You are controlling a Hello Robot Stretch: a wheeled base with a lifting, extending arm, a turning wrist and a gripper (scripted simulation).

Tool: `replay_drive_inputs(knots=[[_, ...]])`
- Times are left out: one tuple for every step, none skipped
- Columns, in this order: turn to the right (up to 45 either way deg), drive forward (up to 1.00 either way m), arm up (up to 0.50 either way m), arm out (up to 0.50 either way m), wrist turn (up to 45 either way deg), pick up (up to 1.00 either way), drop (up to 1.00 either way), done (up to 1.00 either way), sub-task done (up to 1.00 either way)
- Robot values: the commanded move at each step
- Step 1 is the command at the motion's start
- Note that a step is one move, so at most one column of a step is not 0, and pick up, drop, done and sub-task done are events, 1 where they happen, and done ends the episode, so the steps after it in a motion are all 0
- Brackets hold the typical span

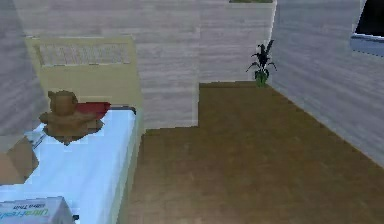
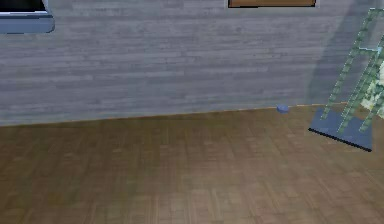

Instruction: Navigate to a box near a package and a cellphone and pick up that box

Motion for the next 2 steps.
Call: replay_drive_inputs(knots=[[0.0, 0.65, 0.00, 0.00, 0.0, 0.00, 0.00, 0.00, 0.00], [-45.0, 0.00, 0.00, 0.00, 0.0, 0.00, 0.00, 0.00, 0.00]])
